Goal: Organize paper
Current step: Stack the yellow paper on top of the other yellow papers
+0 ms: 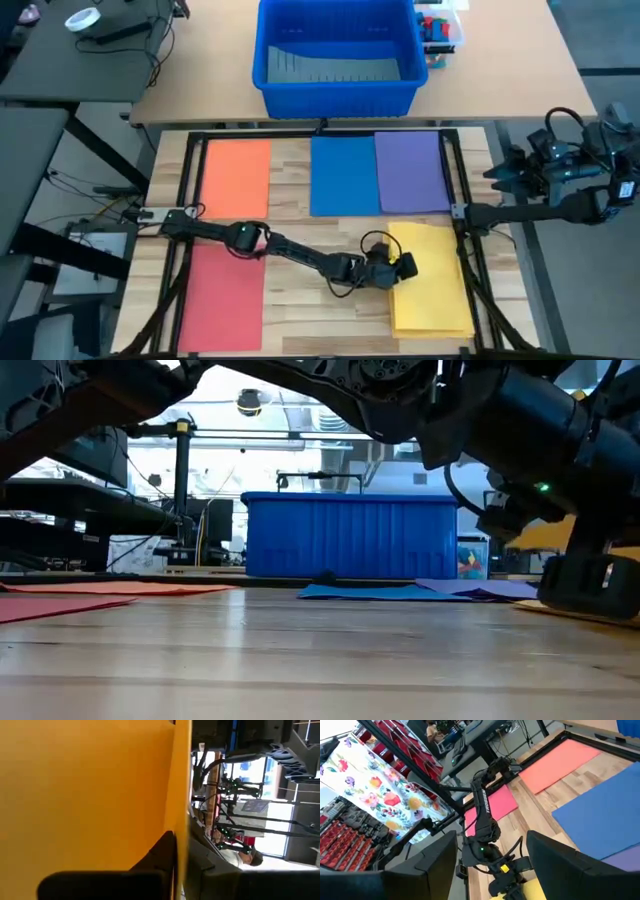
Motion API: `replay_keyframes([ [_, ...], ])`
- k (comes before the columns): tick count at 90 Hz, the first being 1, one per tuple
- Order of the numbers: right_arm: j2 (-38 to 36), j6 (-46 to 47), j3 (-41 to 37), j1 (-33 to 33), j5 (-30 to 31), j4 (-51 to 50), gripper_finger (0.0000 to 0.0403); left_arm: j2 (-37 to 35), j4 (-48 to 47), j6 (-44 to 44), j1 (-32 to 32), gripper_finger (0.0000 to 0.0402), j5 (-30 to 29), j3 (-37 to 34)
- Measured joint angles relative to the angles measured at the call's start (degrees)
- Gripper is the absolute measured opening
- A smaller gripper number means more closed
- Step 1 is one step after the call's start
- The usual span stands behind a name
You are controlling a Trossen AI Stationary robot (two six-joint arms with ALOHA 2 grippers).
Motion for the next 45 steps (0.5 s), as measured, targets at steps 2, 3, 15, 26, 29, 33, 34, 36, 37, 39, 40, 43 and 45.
replay_keyframes([
  [2,0.0,0.1,0.0,0.0,0.0,0.0,0.0225,0.0,0.3,-0.3,0.0,0.0019,0.0,0.0],
  [3,0.0,0.1,0.0,0.0,0.0,0.0,0.0225,0.0,0.4,-0.4,0.0,0.0022,0.0,0.0],
  [15,0.0,0.0,0.0,0.0,0.0,0.0,0.0225,0.0,1.1,-0.5,-0.2,0.0066,0.2,0.0],
  [26,0.0,0.0,0.0,0.0,0.0,0.0,0.0225,0.0,2.1,0.0,-0.3,0.0111,0.5,0.0],
  [29,0.0,0.0,0.0,0.0,0.0,0.0,0.0225,0.0,2.1,0.2,-0.3,0.0120,0.9,0.0],
  [33,0.0,0.0,0.0,0.0,0.0,0.0,0.0225,0.0,1.8,1.5,-0.3,0.0130,2.8,0.0],
  [34,0.0,0.0,0.0,0.0,0.0,0.0,0.0225,0.0,1.7,1.9,-0.3,0.0132,3.4,0.0],
  [36,0.0,0.0,0.0,0.0,0.0,0.0,0.0225,0.0,1.6,2.7,-0.1,0.0136,4.5,0.0],
  [37,0.0,0.0,0.0,0.0,0.0,0.0,0.0225,0.0,1.5,3.0,-0.1,0.0137,5.0,0.0],
  [39,0.0,0.0,0.0,0.0,0.0,0.0,0.0225,0.0,1.4,3.3,-0.1,0.0140,5.9,0.0],
  [40,0.0,0.0,0.0,0.0,0.0,0.0,0.0225,0.0,1.4,3.4,-0.1,0.0141,6.2,0.0],
  [43,0.0,0.0,0.0,0.0,0.0,0.0,0.0225,0.0,1.6,3.7,0.0,0.0143,7.1,0.0],
  [45,0.0,0.0,0.0,0.0,0.0,0.0,0.0225,0.0,1.5,4.5,0.1,0.0144,7.9,0.0],
])
